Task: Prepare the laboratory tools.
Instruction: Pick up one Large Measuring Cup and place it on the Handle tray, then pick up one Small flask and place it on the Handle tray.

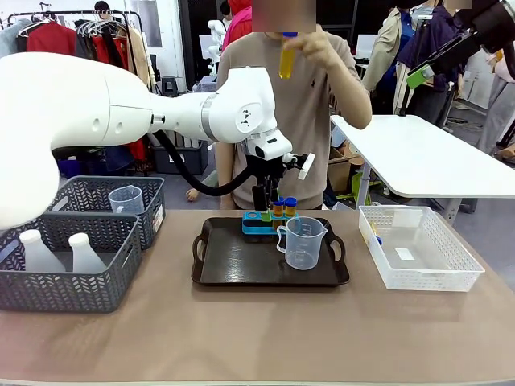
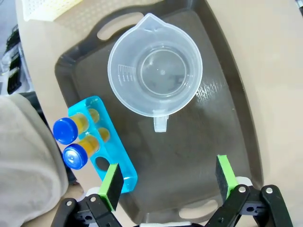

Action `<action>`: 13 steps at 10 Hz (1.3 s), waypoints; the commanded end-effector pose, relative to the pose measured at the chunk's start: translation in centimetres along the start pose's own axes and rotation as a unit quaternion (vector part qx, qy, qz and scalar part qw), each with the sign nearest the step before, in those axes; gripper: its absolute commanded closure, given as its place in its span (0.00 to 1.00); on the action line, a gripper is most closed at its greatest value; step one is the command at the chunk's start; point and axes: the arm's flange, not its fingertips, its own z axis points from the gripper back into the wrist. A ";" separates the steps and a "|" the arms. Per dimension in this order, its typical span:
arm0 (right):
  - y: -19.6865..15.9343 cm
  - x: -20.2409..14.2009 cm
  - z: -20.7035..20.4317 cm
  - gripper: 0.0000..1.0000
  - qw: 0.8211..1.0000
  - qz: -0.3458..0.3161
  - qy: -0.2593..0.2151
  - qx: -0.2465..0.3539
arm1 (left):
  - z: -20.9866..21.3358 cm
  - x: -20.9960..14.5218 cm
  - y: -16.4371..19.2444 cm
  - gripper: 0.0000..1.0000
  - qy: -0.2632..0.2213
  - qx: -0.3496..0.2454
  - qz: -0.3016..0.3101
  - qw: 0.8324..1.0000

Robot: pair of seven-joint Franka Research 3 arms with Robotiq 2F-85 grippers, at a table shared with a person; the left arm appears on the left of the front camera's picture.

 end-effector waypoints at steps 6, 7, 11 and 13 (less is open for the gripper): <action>0.1 0.1 0.0 0.00 1.000 0.002 -0.002 0.002 | -0.3 0.0 0.0 0.00 0.000 -0.002 0.000 1.000; 0.1 0.1 0.0 0.00 1.000 0.002 -0.002 0.002 | 2.0 -1.0 -0.5 0.00 -0.017 0.010 0.022 1.000; 0.1 0.1 0.0 0.00 1.000 0.002 -0.002 0.002 | 11.6 -5.8 -5.5 0.00 -0.017 0.071 0.106 0.992; 0.1 0.1 0.0 0.00 1.000 0.002 -0.002 0.002 | 15.7 -8.3 -8.0 0.00 -0.013 0.099 0.162 0.982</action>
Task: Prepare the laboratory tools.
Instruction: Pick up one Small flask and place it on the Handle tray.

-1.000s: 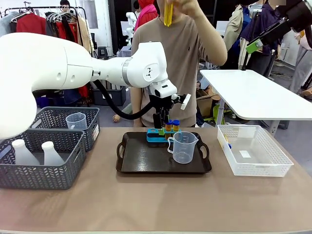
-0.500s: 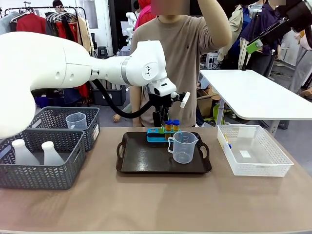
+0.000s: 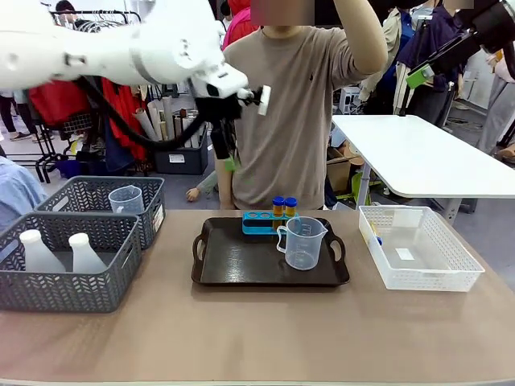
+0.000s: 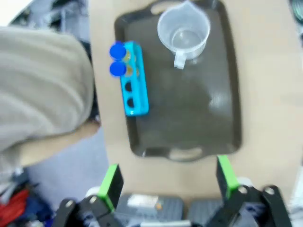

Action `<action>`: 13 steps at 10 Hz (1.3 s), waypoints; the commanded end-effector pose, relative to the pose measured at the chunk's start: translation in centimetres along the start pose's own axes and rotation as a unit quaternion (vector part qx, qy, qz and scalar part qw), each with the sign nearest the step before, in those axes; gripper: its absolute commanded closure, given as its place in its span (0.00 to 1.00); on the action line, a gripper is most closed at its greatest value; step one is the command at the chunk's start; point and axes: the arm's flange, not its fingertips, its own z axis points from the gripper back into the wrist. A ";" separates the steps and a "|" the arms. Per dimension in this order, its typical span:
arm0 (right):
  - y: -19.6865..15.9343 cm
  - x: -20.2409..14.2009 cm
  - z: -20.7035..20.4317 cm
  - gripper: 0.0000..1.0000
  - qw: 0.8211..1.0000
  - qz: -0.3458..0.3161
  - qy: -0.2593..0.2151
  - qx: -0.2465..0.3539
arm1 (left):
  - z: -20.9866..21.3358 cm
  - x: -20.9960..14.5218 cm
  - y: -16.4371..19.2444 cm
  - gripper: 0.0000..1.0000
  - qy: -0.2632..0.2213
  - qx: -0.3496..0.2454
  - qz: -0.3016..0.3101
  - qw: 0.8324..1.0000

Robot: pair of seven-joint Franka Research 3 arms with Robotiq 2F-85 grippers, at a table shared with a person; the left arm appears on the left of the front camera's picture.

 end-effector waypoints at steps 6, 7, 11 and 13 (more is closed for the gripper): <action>0.2 0.1 0.0 0.00 1.000 0.002 -0.002 0.002 | 8.2 -11.0 -5.4 0.00 0.092 0.099 0.281 0.950; 0.2 0.1 0.0 0.00 1.000 0.002 -0.002 0.002 | 9.0 -13.1 -5.8 0.00 0.099 0.113 0.318 0.936; 0.2 0.1 0.0 0.00 1.000 0.002 -0.002 0.002 | 9.9 -13.6 -4.9 0.00 0.094 0.106 0.318 0.937; 0.2 0.1 0.0 0.00 1.000 0.002 -0.002 0.002 | 9.9 -13.6 -4.9 0.00 0.094 0.106 0.318 0.937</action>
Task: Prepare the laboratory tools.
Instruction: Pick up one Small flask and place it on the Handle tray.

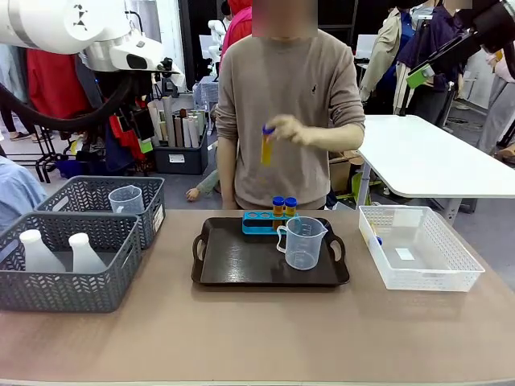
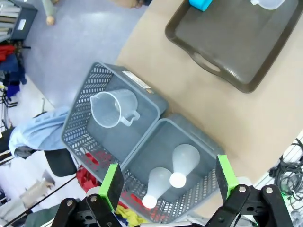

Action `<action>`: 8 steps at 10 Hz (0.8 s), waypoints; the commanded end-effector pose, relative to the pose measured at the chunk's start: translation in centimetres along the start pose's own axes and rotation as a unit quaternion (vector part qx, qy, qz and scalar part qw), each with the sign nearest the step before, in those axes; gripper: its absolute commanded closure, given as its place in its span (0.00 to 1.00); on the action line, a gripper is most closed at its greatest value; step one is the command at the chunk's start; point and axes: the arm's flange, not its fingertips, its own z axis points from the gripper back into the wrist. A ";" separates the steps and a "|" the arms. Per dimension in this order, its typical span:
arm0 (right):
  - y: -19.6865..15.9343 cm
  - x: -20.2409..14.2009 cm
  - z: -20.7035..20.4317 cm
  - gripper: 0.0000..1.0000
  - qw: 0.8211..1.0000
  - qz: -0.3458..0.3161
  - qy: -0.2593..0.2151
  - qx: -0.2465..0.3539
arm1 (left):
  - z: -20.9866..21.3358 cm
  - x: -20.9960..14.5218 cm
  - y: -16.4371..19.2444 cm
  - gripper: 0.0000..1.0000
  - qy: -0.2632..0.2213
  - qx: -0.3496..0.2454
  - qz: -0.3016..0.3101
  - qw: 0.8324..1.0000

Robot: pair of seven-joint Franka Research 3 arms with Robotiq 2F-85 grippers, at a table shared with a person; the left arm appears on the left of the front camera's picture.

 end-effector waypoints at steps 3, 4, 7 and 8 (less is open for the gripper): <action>0.2 0.1 0.0 0.00 1.000 0.002 -0.002 0.002 | 0.2 -0.2 0.5 0.00 -0.003 0.002 -0.005 1.000; 0.2 0.1 0.0 0.00 1.000 0.002 -0.002 0.002 | -0.1 0.2 0.1 0.00 0.000 -0.001 -0.001 1.000; 0.2 0.1 0.0 0.00 1.000 0.002 -0.002 0.002 | 1.0 -5.1 1.5 0.00 0.020 0.023 0.096 0.995; 0.2 0.1 0.0 0.00 1.000 0.002 -0.002 0.002 | 1.1 -6.8 1.8 0.00 0.038 0.035 0.139 0.989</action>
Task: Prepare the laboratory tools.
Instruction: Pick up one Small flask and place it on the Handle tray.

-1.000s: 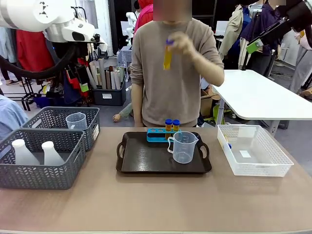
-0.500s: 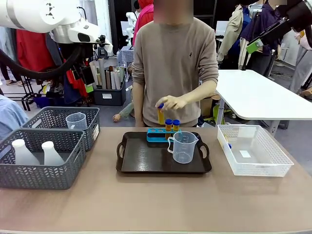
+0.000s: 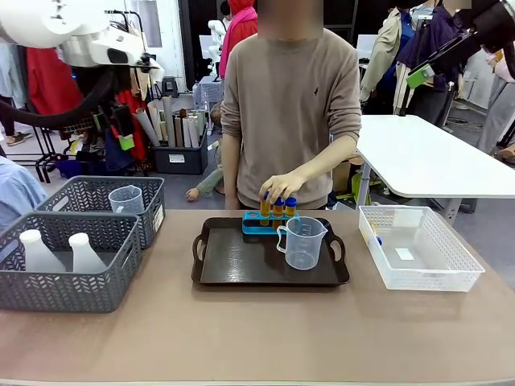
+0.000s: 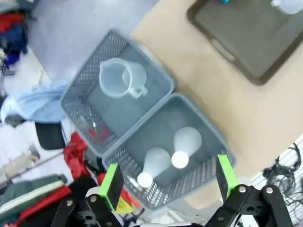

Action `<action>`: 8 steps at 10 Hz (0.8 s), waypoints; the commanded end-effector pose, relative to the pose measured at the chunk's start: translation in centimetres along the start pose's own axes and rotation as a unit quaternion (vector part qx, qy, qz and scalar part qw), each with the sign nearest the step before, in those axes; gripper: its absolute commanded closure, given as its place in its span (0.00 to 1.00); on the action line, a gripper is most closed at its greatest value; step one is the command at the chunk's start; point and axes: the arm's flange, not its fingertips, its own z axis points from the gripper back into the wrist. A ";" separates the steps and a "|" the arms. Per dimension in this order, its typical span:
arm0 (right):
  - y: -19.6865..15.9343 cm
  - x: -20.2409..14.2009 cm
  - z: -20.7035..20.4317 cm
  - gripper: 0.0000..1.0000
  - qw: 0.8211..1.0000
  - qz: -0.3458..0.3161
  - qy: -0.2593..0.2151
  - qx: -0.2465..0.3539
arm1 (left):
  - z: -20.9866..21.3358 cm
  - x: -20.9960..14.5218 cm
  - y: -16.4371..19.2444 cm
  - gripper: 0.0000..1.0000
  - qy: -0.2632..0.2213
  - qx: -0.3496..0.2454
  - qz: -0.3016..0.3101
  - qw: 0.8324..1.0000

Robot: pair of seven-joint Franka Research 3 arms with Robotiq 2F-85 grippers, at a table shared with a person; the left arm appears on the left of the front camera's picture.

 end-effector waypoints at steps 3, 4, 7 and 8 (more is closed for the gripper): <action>0.2 0.1 0.0 0.00 1.000 0.002 -0.002 0.002 | -1.0 -7.0 2.4 0.00 0.040 0.015 0.183 0.982; 0.2 0.1 0.0 0.00 1.000 0.002 -0.002 0.002 | -2.4 -9.1 4.1 0.00 0.066 -0.007 0.232 0.970; 0.2 0.1 0.0 0.00 1.000 0.002 -0.002 0.002 | -6.9 -13.5 7.4 0.00 0.110 -0.059 0.310 0.942; 0.2 0.1 0.0 0.00 1.000 0.002 -0.002 0.002 | -8.6 -14.8 8.4 0.00 0.116 -0.047 0.338 0.933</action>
